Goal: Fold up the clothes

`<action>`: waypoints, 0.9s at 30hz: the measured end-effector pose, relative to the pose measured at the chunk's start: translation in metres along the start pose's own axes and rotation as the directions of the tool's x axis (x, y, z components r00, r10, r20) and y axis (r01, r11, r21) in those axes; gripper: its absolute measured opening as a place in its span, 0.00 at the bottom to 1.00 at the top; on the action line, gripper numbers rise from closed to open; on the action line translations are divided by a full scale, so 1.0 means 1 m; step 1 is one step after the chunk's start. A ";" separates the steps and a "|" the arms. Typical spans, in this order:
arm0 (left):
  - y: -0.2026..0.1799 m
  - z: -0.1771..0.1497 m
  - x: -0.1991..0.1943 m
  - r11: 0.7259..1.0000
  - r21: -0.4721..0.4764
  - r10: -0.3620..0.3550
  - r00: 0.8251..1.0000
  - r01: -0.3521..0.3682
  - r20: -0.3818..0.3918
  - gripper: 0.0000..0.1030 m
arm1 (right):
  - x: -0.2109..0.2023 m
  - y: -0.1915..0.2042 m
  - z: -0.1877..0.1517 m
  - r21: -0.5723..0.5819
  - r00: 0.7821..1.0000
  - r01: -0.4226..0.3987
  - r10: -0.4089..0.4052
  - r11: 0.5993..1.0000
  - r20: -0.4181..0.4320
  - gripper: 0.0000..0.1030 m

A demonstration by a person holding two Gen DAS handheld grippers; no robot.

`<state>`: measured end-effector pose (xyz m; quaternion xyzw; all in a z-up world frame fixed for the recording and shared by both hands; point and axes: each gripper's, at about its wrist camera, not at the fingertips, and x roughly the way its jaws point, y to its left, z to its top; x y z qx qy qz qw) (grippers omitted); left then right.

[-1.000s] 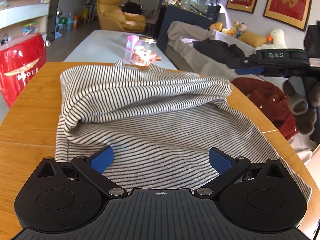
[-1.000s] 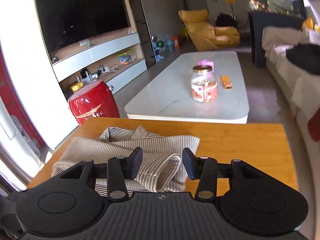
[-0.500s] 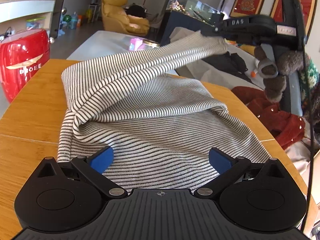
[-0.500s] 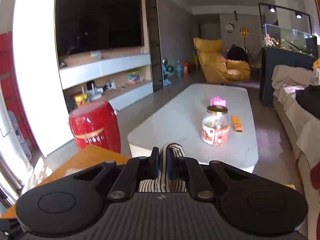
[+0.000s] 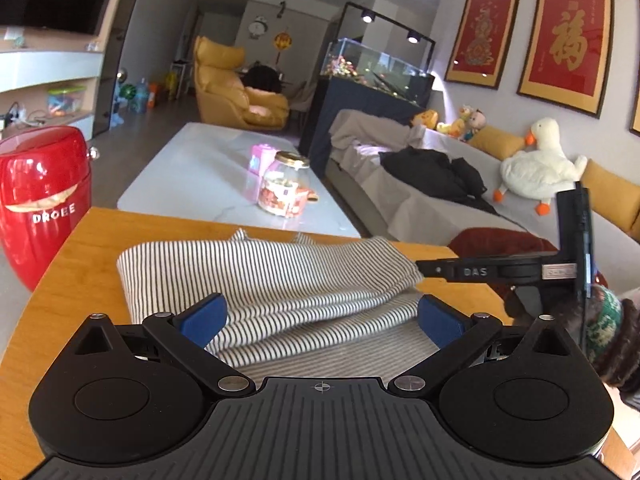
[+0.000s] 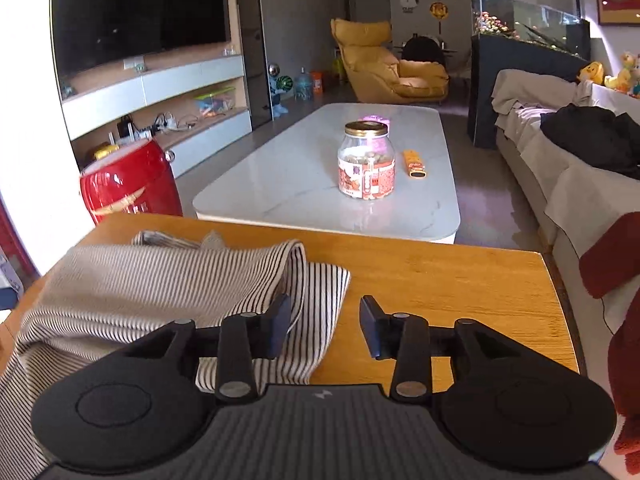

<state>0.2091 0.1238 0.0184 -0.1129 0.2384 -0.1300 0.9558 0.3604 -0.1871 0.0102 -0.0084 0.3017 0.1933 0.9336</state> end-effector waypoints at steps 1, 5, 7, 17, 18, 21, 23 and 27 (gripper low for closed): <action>0.004 -0.001 0.008 1.000 -0.010 0.014 1.000 -0.014 -0.005 1.00 | 0.000 -0.001 0.002 0.016 1.000 -0.003 0.003 1.000 0.012 0.40; 0.022 -0.013 0.032 0.997 -0.020 0.070 0.997 -0.071 -0.042 1.00 | 0.005 -0.004 0.001 0.086 0.998 -0.008 0.003 0.996 0.057 0.40; 0.024 -0.016 0.031 0.998 -0.024 0.060 0.997 -0.061 -0.037 1.00 | 0.009 -0.003 -0.001 0.117 0.998 -0.019 0.011 0.993 0.069 0.40; 0.026 -0.016 0.027 0.998 -0.038 0.053 0.999 -0.054 -0.009 1.00 | 0.006 0.028 0.003 0.022 0.995 -0.066 0.065 0.998 0.074 0.13; 0.027 -0.016 0.027 0.998 -0.041 0.053 0.999 -0.053 -0.006 1.00 | -0.004 0.027 0.007 0.032 0.993 -0.080 0.077 0.996 0.094 0.13; 0.027 -0.016 0.025 0.998 -0.045 0.053 0.999 -0.052 0.009 1.00 | -0.021 0.025 0.008 0.030 0.990 -0.096 0.092 0.995 0.104 0.12; 0.026 -0.016 0.023 0.998 -0.044 0.053 0.998 -0.052 0.020 1.00 | -0.016 0.023 0.001 0.020 0.996 -0.067 0.066 0.998 0.063 0.12; 0.026 -0.015 0.027 0.998 -0.046 0.052 0.999 -0.052 -0.009 1.00 | 0.011 0.014 -0.022 0.060 0.999 -0.025 0.027 0.998 -0.038 0.14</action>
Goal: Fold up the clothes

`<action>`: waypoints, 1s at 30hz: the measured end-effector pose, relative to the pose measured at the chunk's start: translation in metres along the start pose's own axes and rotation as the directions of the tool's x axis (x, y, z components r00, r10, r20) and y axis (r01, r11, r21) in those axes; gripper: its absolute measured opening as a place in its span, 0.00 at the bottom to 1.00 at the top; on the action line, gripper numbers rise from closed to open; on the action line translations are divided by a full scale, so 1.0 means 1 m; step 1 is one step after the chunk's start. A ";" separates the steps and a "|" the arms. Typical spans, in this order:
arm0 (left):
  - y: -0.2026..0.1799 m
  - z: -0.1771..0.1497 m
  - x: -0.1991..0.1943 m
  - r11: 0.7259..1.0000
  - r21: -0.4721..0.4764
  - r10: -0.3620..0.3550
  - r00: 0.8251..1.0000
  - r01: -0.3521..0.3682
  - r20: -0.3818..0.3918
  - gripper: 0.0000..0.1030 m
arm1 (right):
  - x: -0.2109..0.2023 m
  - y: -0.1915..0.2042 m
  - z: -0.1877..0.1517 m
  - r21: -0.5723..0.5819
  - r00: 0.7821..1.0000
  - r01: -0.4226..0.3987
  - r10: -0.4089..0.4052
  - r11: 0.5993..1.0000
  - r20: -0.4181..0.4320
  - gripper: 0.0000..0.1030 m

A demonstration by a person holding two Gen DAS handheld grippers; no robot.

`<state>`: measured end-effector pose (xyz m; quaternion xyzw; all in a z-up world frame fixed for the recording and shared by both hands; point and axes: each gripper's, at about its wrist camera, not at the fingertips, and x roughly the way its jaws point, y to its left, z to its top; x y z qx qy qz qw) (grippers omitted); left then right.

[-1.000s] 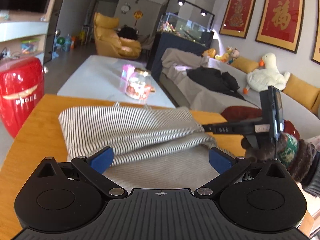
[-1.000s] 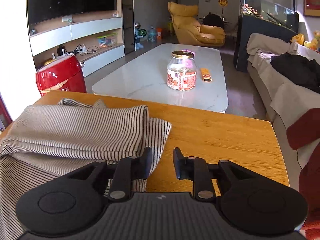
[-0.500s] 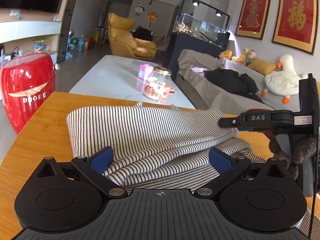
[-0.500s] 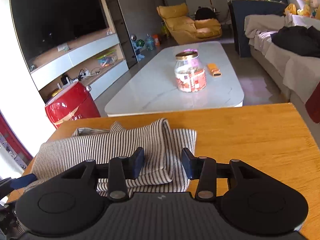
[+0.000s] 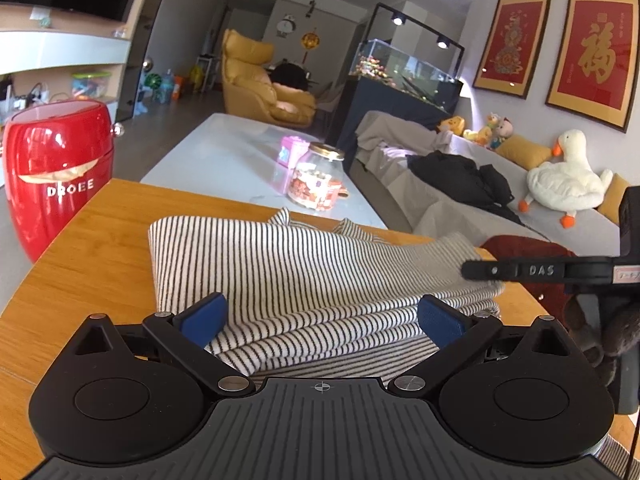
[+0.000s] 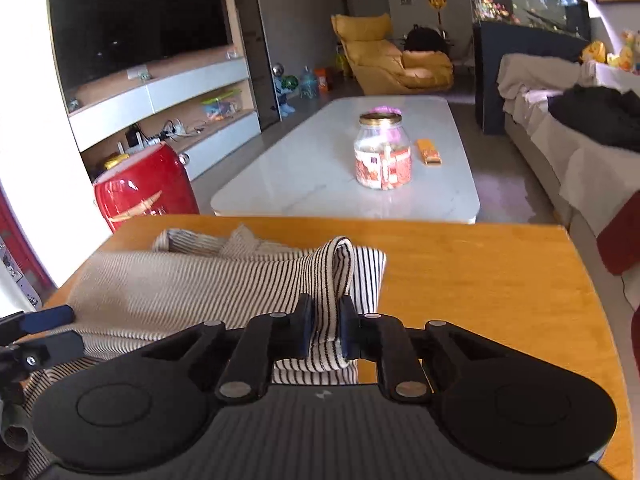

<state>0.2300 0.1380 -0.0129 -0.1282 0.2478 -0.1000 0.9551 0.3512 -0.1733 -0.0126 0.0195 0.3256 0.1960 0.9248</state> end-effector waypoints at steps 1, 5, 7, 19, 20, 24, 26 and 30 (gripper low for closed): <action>-0.001 0.000 0.001 1.000 0.005 0.004 1.000 -0.004 -0.012 1.00 | 0.004 0.000 -0.005 -0.007 1.000 0.009 -0.009 1.000 0.004 0.16; -0.003 -0.001 0.005 1.000 0.020 0.018 0.998 -0.017 -0.054 1.00 | 0.003 0.004 -0.007 -0.032 0.999 0.039 -0.038 0.999 0.021 0.30; -0.001 -0.001 0.006 1.000 0.015 0.022 0.998 -0.021 -0.063 1.00 | -0.005 0.004 -0.003 -0.025 0.998 0.045 -0.044 0.999 0.034 0.53; -0.004 -0.004 0.007 0.999 0.030 0.040 0.997 -0.038 -0.069 1.00 | -0.011 0.002 -0.006 0.201 0.961 -0.229 0.188 0.952 0.204 1.00; -0.004 -0.005 0.007 0.999 0.031 0.041 0.997 -0.038 -0.070 1.00 | -0.003 -0.002 -0.012 0.242 0.965 -0.231 0.192 0.942 0.177 1.00; -0.003 -0.005 0.007 0.999 0.030 0.033 0.996 -0.031 -0.077 1.00 | 0.004 -0.013 -0.024 0.335 0.983 -0.173 0.138 0.926 0.124 1.00; -0.002 -0.004 0.007 0.999 0.030 0.025 0.996 -0.023 -0.082 1.00 | -0.002 -0.016 -0.031 0.355 0.982 -0.172 0.133 0.919 0.131 1.00; 0.000 -0.005 0.007 0.996 0.073 -0.049 0.990 0.059 -0.131 1.00 | -0.014 -0.021 -0.044 0.391 0.982 -0.171 0.123 0.904 0.143 1.00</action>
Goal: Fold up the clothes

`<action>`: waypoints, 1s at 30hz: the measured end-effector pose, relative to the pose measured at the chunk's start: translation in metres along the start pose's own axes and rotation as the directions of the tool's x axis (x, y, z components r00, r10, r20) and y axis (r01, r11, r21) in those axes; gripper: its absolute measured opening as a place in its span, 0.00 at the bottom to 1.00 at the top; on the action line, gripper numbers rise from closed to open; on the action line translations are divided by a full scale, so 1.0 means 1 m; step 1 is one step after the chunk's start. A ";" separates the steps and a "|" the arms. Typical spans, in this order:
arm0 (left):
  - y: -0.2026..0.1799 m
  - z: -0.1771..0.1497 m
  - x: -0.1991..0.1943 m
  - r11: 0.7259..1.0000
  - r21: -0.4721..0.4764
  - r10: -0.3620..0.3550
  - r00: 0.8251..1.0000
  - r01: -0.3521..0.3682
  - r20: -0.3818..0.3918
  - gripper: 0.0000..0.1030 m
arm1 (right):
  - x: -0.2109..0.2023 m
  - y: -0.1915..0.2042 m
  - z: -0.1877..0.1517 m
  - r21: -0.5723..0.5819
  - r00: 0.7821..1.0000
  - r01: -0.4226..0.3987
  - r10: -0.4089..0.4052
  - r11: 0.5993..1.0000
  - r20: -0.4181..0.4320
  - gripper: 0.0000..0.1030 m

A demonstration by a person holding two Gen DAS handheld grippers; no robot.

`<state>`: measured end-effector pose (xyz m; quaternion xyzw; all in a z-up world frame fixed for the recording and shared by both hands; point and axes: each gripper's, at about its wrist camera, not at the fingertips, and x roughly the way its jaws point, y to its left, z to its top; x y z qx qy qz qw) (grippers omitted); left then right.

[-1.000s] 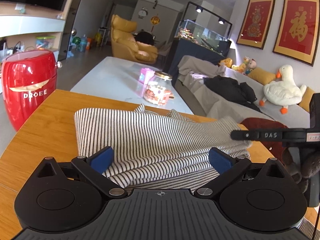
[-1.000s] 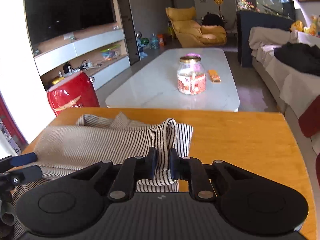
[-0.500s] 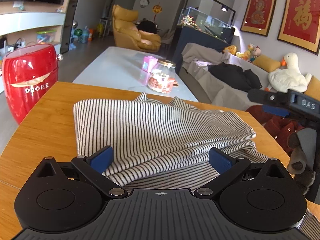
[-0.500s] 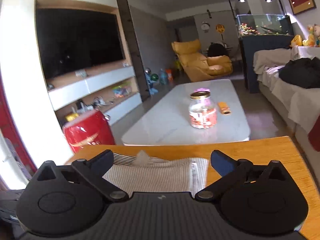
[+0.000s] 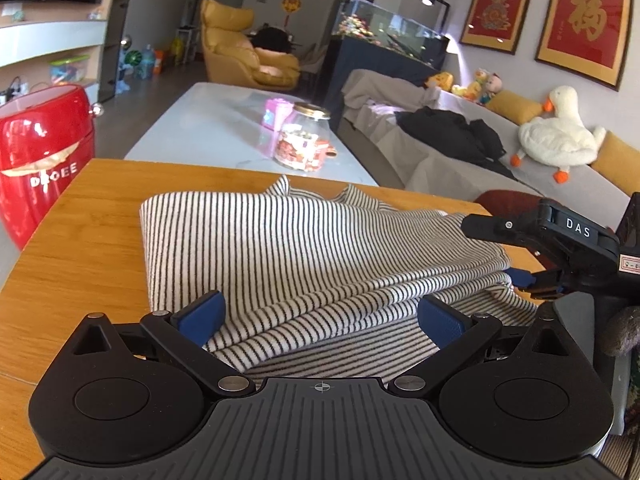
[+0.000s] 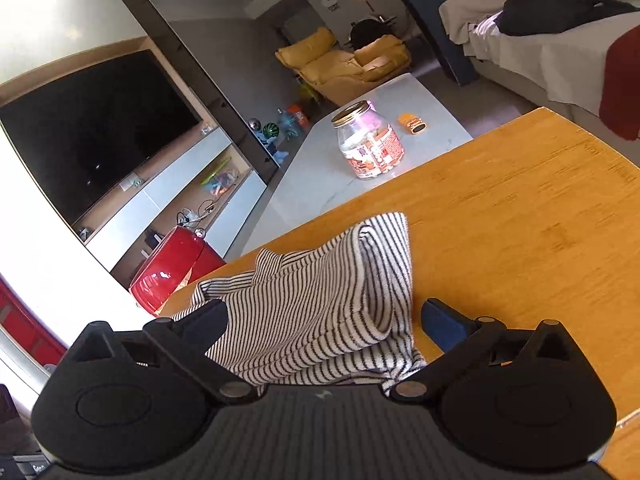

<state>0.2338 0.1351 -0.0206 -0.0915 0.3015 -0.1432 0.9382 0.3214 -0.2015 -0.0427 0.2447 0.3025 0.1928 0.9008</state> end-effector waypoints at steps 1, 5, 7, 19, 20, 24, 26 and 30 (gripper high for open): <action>0.001 0.000 0.000 1.000 0.012 -0.015 1.000 0.015 -0.009 1.00 | -0.002 0.003 -0.004 -0.012 1.000 0.004 -0.004 1.000 -0.003 1.00; 0.002 0.004 -0.003 0.999 0.026 -0.027 0.999 0.028 -0.022 1.00 | -0.001 0.013 -0.009 -0.057 0.999 0.036 -0.037 0.998 -0.011 1.00; -0.004 0.010 -0.011 0.999 0.028 -0.028 1.000 0.028 0.003 1.00 | 0.001 0.014 -0.007 -0.069 0.999 0.039 -0.041 0.997 -0.022 1.00; 0.003 0.004 0.005 0.996 -0.063 -0.064 0.998 0.065 0.019 1.00 | -0.007 0.047 0.004 -0.381 0.991 0.091 -0.120 0.920 -0.053 0.98; 0.002 0.003 0.005 0.996 -0.062 -0.060 0.998 0.061 0.020 1.00 | -0.013 0.058 0.005 -0.438 0.992 0.121 -0.127 0.891 0.014 0.92; -0.002 0.003 0.005 0.998 -0.049 -0.045 0.999 0.046 0.018 1.00 | -0.027 0.085 0.018 -0.520 0.988 0.147 -0.095 0.842 0.124 0.65; 0.000 0.003 0.005 0.997 -0.061 -0.054 0.998 0.056 0.023 1.00 | -0.013 0.081 0.022 -0.470 0.996 0.088 -0.088 0.878 0.022 0.53; 0.004 0.003 0.003 0.993 -0.086 -0.073 0.997 0.076 0.036 1.00 | 0.018 0.061 0.012 -0.433 0.984 0.102 -0.156 0.896 -0.090 0.50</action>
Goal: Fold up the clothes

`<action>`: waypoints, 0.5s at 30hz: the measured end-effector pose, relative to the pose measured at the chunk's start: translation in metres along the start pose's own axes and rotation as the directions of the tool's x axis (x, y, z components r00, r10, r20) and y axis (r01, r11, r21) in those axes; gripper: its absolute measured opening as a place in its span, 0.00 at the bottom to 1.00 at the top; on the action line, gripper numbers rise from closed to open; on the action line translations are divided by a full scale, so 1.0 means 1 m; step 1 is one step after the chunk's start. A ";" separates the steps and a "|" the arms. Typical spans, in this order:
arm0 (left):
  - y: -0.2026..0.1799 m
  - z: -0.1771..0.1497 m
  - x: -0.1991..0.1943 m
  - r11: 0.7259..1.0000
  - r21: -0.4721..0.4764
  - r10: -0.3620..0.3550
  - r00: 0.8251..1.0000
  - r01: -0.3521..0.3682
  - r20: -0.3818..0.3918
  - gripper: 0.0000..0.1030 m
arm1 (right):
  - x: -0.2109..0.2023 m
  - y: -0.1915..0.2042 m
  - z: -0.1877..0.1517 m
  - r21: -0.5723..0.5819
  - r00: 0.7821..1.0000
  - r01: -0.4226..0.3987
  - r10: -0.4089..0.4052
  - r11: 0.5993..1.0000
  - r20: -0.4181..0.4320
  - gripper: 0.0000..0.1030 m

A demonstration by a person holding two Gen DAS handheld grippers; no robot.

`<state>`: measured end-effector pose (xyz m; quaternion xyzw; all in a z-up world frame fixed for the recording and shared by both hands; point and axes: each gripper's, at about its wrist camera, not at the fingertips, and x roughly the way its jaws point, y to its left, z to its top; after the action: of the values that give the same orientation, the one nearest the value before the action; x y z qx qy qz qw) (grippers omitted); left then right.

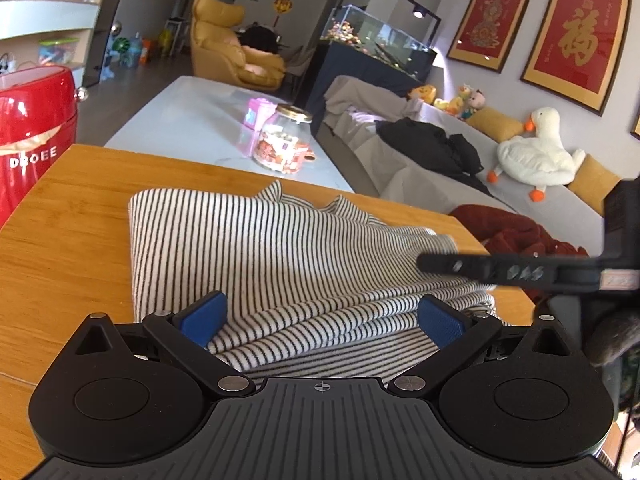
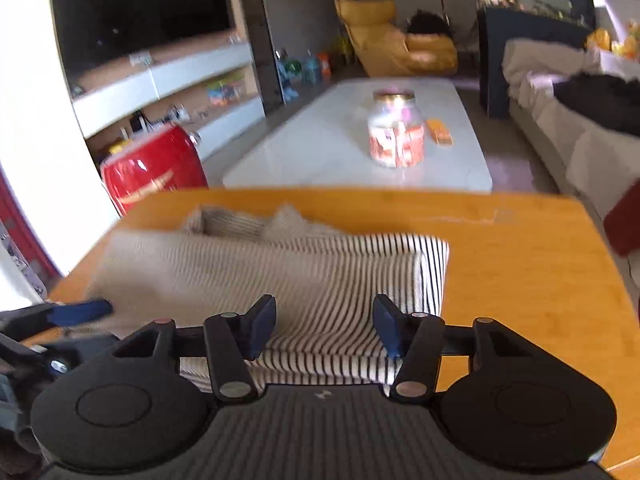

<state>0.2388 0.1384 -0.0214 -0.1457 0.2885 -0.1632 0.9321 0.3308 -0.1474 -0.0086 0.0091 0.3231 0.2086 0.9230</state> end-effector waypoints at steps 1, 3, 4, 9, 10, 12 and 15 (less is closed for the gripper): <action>0.001 0.000 0.000 1.000 -0.004 -0.001 1.000 0.001 0.004 1.00 | 0.005 -0.001 -0.003 -0.003 1.000 0.009 -0.009 1.000 -0.016 0.50; 0.001 -0.001 -0.001 1.000 -0.011 0.000 1.000 0.001 0.011 1.00 | 0.002 0.010 0.004 -0.046 0.999 0.031 -0.031 0.998 -0.014 0.51; 0.001 -0.002 -0.001 1.000 -0.013 0.001 1.000 -0.001 0.014 1.00 | 0.001 0.017 0.011 -0.079 1.000 0.024 -0.024 0.997 0.007 0.51; -0.002 -0.002 -0.002 1.000 -0.012 0.012 1.000 -0.011 0.024 1.00 | 0.028 0.038 0.051 -0.142 0.999 0.027 -0.021 0.989 0.048 0.43; -0.002 -0.002 -0.002 1.000 -0.013 0.012 1.000 -0.011 0.026 1.00 | 0.041 0.038 0.058 -0.125 0.999 0.031 -0.027 0.992 0.035 0.41; 0.000 -0.003 -0.003 1.000 -0.022 0.010 0.999 -0.009 0.032 1.00 | 0.070 0.037 0.065 -0.107 0.999 0.044 -0.046 0.993 -0.011 0.40; 0.002 -0.003 -0.005 0.999 -0.036 0.013 0.999 -0.012 0.044 1.00 | 0.108 0.031 0.060 -0.099 0.994 0.046 -0.056 0.994 -0.096 0.34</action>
<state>0.2336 0.1414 -0.0218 -0.1641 0.2717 -0.1490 0.9365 0.4311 -0.0695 -0.0200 -0.0540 0.3579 0.2006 0.9104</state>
